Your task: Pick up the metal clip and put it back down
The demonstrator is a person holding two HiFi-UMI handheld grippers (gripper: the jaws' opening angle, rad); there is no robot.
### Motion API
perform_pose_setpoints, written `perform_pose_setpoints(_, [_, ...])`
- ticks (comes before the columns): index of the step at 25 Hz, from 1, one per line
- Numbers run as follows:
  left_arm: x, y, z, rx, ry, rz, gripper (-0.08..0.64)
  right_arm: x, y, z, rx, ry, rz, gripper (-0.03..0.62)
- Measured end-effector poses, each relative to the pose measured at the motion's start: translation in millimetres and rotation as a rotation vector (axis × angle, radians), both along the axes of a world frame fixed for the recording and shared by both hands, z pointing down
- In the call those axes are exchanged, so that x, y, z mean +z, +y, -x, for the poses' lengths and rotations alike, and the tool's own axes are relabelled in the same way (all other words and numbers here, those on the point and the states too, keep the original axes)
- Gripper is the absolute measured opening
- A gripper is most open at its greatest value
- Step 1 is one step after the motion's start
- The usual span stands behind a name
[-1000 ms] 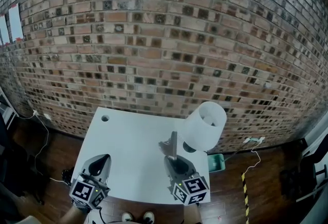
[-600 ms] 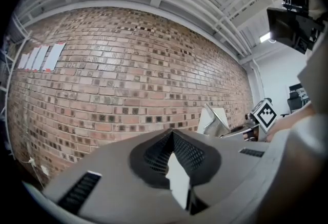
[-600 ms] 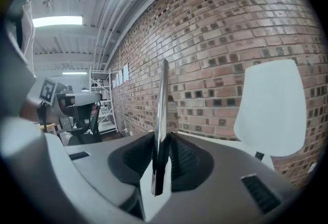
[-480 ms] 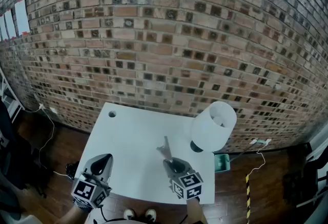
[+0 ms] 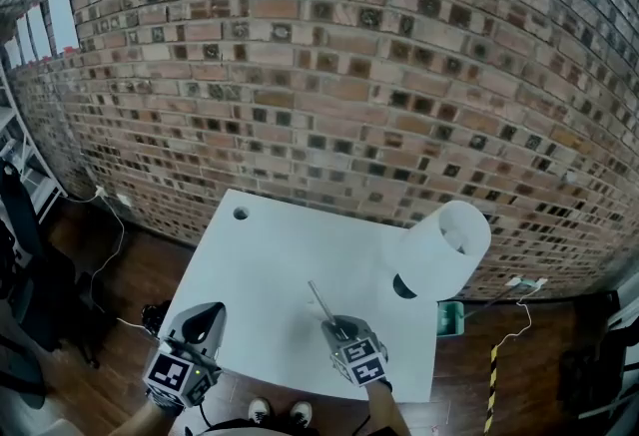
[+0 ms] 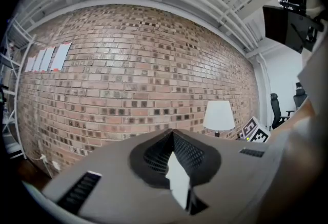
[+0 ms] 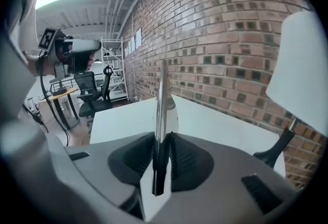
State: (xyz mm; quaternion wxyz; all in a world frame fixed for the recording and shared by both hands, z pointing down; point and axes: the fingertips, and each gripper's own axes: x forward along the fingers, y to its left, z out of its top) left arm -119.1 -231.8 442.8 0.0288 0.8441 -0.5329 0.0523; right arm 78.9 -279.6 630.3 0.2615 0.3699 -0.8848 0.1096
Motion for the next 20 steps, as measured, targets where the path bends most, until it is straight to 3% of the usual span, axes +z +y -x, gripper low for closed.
perform_pose_setpoints(9, [10,7,19,-0.05,-0.012,0.041,0.018,75,10,29,-0.123,0.125,0.123,0.086])
perform_pose_setpoints(20, [19,5,20,-0.067,-0.004,0.073,0.018,116,14,36,-0.197,0.265,0.137,0.086])
